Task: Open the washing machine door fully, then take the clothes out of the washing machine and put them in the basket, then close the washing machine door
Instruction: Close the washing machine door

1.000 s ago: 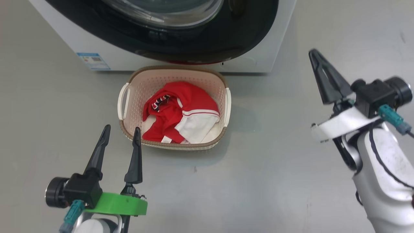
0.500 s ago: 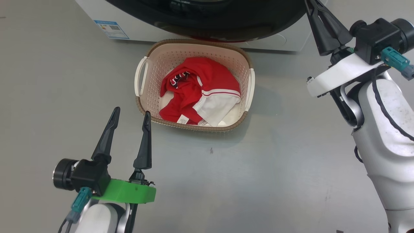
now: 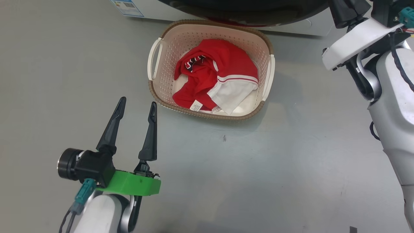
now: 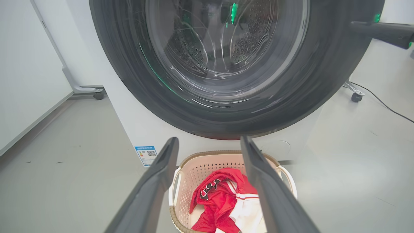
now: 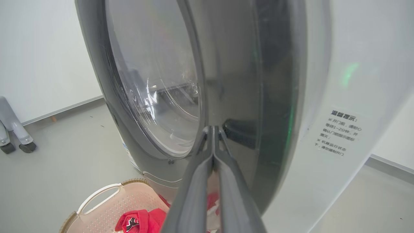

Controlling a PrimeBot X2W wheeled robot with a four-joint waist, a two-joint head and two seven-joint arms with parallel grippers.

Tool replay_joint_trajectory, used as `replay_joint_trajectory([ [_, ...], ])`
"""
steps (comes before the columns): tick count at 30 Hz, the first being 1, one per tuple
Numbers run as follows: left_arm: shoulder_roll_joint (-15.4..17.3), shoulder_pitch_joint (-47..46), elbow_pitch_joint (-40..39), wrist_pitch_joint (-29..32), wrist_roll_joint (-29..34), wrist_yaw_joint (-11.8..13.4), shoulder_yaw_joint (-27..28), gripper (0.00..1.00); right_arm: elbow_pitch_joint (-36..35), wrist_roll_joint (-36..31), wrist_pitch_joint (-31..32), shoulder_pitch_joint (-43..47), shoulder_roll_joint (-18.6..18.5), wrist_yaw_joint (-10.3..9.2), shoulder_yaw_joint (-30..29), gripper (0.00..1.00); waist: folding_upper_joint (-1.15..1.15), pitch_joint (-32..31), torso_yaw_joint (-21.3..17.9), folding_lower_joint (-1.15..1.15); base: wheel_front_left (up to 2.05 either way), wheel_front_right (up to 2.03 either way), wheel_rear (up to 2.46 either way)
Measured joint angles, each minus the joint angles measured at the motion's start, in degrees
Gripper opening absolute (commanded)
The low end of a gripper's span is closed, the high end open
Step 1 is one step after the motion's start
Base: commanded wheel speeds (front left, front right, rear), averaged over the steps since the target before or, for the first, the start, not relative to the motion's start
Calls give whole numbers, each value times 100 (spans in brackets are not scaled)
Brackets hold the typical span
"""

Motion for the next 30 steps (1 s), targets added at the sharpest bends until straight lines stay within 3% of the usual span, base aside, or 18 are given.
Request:
replay_joint_trajectory([
  [30,-38,-390,-144,-5,-276,156,-199,100,1185,391,-96,-1257,-512,51,54,0,0,388,267,0,0,0,0],
])
